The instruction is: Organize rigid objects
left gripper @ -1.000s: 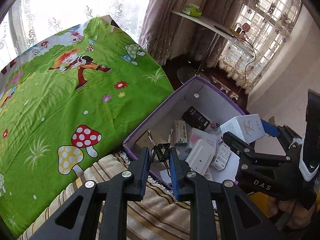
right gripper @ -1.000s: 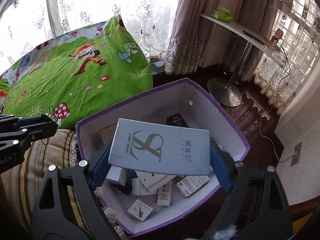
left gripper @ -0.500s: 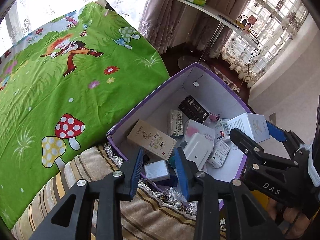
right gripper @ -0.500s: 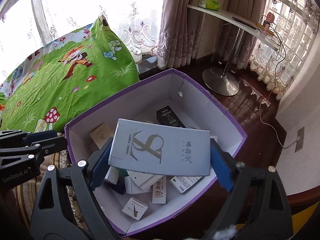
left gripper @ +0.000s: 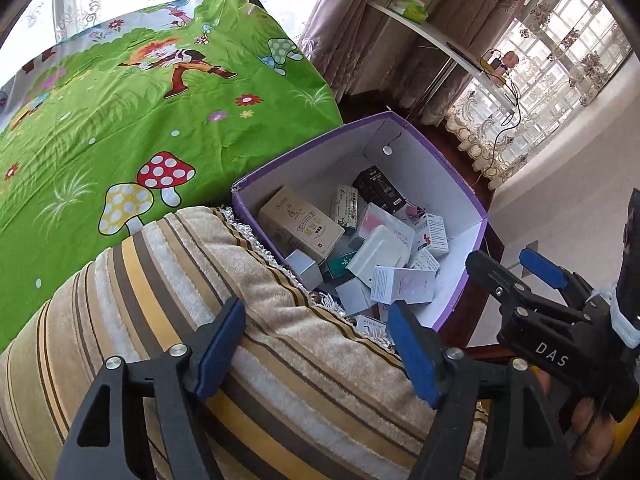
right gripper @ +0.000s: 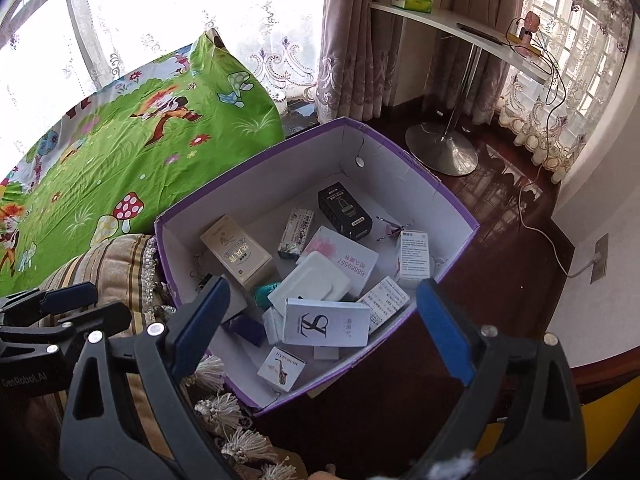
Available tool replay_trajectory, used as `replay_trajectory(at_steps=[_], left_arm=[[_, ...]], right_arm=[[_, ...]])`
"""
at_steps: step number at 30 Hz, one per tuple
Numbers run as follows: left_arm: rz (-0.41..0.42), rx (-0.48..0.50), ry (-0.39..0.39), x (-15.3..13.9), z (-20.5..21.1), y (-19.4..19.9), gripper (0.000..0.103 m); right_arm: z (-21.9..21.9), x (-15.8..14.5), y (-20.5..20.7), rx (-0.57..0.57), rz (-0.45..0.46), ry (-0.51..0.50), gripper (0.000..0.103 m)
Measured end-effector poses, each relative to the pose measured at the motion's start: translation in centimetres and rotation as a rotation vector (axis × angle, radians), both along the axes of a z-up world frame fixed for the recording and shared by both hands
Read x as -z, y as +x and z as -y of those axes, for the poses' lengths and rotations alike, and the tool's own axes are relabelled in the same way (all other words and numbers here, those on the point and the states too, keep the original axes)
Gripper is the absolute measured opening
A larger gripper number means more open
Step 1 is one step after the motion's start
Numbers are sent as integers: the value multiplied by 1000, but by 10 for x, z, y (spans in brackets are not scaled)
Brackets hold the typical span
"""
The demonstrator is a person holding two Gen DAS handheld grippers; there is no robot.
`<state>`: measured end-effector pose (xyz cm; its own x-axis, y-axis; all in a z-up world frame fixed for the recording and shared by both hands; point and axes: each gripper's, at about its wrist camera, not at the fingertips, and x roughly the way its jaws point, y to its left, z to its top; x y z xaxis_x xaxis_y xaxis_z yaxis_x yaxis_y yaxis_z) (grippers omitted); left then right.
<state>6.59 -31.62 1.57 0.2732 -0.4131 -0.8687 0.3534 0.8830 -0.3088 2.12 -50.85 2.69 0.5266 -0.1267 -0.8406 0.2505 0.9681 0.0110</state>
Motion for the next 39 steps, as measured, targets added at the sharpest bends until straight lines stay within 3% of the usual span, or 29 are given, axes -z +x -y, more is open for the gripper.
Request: replay_trajectory(at_steps=[4,6,10,16,39], left_arm=[[43,11,46,-1,6,-13,85],[45,27,65,2,14,-12,91],[78,51,122,5,22,-15,93],[62,51,88,7,17,-11,95],[59,57,88,8,19,-10,96]], right_arm=[[-4,-1,-19,2,-6,-46,95],[-2,1,-23,17,-10,-33,95],[-1,9,-22,25,-22,-13,95],[-7,13,-18,5,-31,-11,95],[6,11,-19,26,-31,-22,95]])
